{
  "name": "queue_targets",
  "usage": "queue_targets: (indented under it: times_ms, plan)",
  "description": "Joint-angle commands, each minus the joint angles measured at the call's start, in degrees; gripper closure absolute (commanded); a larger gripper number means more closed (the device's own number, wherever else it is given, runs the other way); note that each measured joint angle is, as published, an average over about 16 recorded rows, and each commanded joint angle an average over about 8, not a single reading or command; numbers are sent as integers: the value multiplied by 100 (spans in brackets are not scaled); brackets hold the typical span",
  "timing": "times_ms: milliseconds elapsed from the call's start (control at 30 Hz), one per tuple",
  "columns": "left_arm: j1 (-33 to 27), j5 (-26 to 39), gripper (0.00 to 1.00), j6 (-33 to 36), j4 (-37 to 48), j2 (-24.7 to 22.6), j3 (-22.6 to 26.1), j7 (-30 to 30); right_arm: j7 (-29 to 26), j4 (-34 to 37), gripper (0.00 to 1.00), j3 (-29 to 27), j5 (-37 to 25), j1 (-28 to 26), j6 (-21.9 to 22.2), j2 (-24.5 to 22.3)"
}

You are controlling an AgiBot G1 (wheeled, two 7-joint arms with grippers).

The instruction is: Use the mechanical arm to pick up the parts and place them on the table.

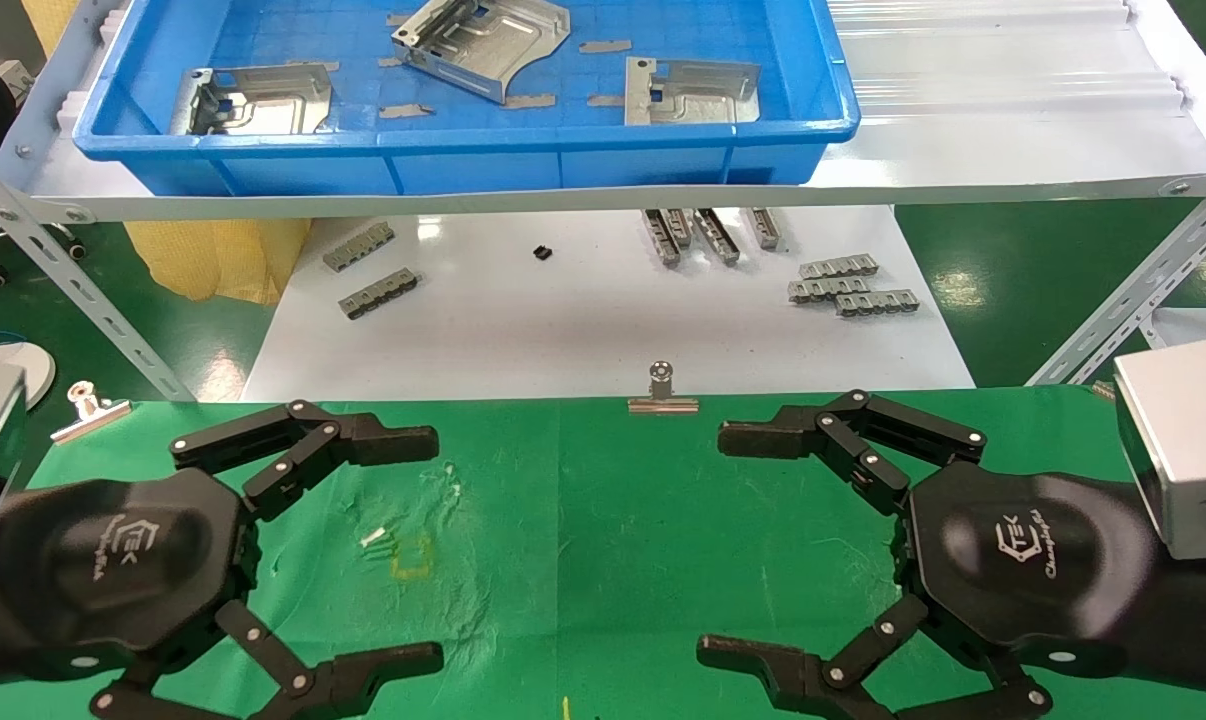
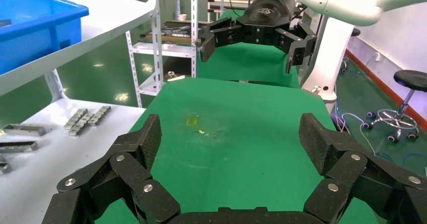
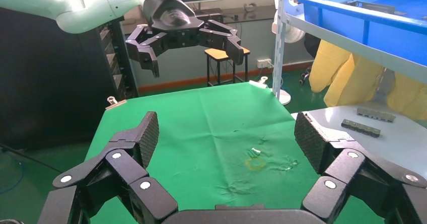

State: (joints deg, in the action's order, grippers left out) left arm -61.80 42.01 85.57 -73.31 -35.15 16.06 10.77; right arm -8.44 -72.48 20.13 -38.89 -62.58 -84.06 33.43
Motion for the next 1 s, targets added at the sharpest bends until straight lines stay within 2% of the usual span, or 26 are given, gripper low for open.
queue_targets:
  times_ms: [33,200,1000]
  plan:
    - [0,0,0,0,0,0,0,0,0,0,37,0,0,0,0,0]
    - [0,0,0,0,0,0,0,0,0,0,100,0,0,0,0,0]
    - [0,0,0,0,0,0,0,0,0,0,100,0,0,0,0,0]
